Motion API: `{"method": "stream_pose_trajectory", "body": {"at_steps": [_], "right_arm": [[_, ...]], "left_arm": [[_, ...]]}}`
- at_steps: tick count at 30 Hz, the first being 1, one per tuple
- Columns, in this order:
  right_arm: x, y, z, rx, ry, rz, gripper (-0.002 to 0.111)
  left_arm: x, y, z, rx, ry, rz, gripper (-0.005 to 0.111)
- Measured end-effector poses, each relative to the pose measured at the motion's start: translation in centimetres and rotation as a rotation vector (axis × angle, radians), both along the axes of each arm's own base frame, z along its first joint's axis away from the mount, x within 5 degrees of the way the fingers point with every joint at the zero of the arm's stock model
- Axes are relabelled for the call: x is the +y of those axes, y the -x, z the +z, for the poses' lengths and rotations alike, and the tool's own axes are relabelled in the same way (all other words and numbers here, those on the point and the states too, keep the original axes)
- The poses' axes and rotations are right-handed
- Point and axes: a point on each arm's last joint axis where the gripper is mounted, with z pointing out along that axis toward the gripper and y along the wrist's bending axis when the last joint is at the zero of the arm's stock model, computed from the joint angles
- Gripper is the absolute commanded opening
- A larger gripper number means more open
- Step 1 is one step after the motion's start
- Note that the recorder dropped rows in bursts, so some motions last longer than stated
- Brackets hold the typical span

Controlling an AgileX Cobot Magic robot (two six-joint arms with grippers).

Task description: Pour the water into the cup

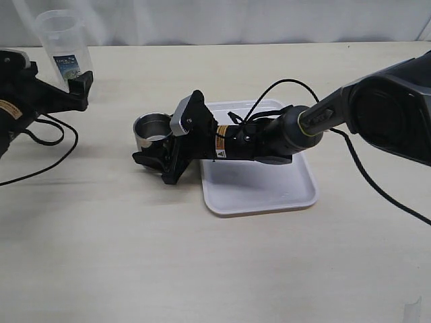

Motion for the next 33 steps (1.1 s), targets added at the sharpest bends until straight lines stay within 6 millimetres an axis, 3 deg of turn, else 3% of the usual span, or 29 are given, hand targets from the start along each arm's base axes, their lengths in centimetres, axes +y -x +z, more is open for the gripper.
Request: {"method": "stream_pose_trajectory", "body": {"at_steps": [10,19,33], "right_arm": [[0.0,0.0,0.0,0.0,0.0,0.0,0.004],[0.0,0.0,0.0,0.0,0.0,0.0,0.004],[0.0,0.0,0.0,0.0,0.0,0.0,0.004]], "left_arm": [[0.3,3.5,5.8,-0.032,-0.022,0.018,0.105],[0.9,6.4,11.2,0.067,-0.023,0.077,0.105],[1.8,15.1,20.9,-0.02,0.071,0.176,0.105]]}}
